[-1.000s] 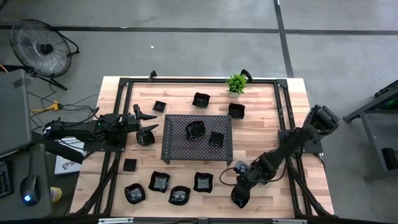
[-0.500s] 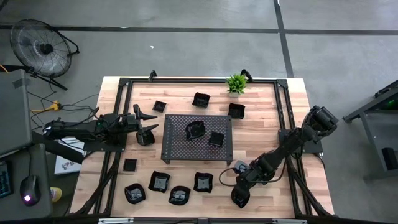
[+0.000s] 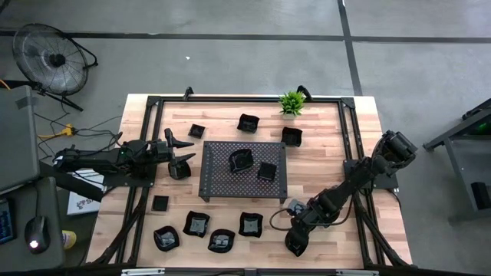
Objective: Pick & Place Mini shaped plates
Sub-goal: Stack the leaf shaped plate on top of the leaf shaped plate on the shelf
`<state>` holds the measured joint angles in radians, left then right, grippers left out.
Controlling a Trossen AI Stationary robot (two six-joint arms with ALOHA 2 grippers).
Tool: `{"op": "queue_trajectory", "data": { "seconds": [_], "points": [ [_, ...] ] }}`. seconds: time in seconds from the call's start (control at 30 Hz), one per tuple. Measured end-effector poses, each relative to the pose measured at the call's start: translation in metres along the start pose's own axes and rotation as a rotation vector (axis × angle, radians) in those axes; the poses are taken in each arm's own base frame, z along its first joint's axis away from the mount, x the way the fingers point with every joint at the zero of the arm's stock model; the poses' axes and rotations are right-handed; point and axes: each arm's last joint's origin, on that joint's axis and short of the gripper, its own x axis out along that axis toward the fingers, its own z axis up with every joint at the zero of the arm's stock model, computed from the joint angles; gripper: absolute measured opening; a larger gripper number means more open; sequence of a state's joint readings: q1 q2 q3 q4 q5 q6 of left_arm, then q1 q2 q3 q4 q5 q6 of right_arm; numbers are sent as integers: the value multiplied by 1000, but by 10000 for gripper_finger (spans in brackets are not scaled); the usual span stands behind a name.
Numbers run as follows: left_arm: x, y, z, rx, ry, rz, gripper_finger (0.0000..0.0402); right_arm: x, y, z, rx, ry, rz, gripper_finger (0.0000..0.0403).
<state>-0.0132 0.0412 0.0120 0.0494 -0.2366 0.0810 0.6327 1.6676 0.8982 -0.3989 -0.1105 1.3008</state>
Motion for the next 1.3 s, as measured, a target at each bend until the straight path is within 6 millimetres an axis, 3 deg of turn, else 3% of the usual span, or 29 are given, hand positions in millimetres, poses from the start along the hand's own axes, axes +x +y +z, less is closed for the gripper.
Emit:
{"op": "queue_trajectory", "data": {
  "seconds": [0.4,1.0,1.3],
  "points": [
    [0,0,0,0,0,0,176,0,1,0,-46,11,12,110],
    [0,0,0,0,0,0,176,0,1,0,-50,13,15,6],
    [0,0,0,0,0,0,176,0,1,0,-40,16,19,1]
  ]
}}
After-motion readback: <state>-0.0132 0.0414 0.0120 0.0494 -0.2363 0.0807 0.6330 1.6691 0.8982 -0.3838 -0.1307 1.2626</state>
